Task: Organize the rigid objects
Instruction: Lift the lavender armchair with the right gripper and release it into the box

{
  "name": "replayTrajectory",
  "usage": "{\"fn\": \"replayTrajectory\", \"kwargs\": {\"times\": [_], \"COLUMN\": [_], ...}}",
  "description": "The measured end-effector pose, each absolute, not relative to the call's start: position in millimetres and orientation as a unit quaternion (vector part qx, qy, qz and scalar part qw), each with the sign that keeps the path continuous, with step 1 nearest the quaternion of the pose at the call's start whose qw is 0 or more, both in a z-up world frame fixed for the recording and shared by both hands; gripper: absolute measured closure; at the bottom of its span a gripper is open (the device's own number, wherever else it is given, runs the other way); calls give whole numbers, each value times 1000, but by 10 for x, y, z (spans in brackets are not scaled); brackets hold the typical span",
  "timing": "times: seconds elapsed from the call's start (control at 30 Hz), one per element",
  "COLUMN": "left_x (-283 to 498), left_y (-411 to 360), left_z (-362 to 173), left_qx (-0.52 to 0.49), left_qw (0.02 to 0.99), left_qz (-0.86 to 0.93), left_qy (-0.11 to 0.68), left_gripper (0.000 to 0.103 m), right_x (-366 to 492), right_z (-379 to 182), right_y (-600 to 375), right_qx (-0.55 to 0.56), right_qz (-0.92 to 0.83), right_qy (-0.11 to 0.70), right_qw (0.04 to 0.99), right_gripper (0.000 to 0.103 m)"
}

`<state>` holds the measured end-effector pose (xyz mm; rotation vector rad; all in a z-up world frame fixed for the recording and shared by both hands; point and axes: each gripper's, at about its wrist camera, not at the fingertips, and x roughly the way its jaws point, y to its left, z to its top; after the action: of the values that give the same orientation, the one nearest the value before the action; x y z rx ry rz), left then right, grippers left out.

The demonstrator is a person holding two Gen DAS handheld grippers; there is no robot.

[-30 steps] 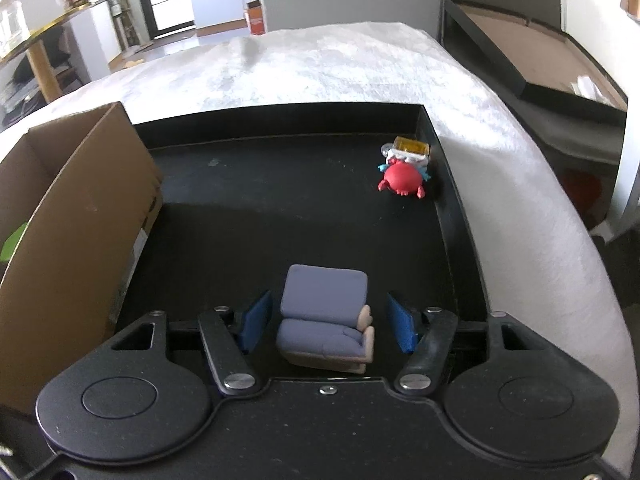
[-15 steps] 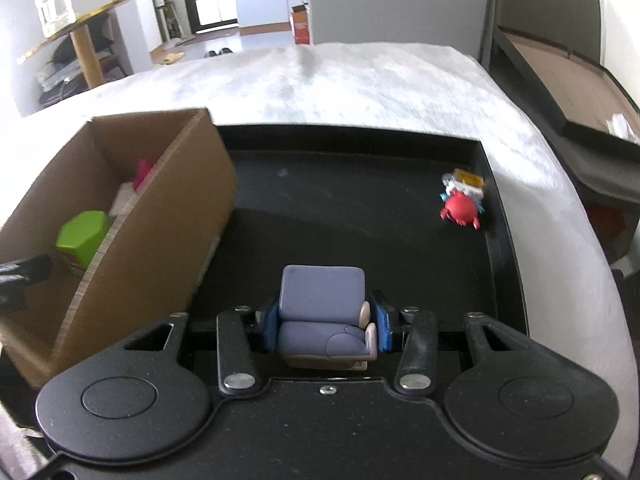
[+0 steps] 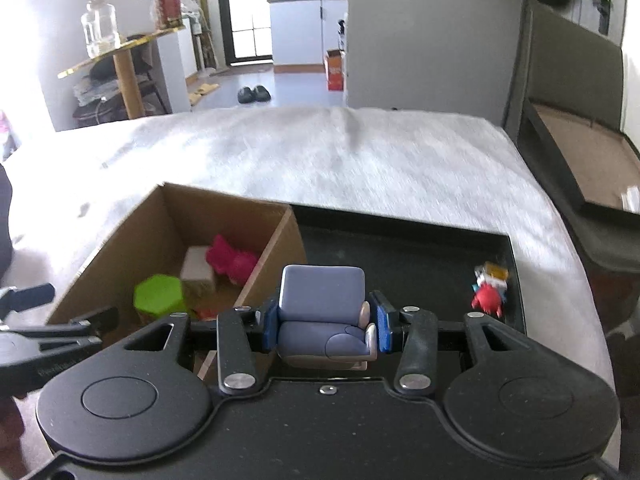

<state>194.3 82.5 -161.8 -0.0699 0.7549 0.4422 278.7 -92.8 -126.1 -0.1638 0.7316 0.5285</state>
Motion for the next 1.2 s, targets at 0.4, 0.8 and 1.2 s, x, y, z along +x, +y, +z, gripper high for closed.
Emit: {"fn": "replayTrajectory", "kwargs": {"times": [0.4, 0.8, 1.2], "left_x": [1903, 1845, 1863], "left_y": [877, 1008, 1029], "left_z": [-1672, -1665, -1682], "left_qx": [-35, -72, -83], "left_qw": [900, 904, 900], "left_qz": [221, 207, 204], "left_qy": [374, 366, 377], "left_gripper": [83, 88, 87], "right_x": [2700, 2608, 2540], "right_z": [-1126, -1241, -1299], "right_y": [-531, -178, -186], "right_qx": [-105, -145, -174], "right_qz": [289, 310, 268], "right_qy": [324, 318, 310], "right_qw": [895, 884, 895], "right_gripper": [59, 59, 45]}}
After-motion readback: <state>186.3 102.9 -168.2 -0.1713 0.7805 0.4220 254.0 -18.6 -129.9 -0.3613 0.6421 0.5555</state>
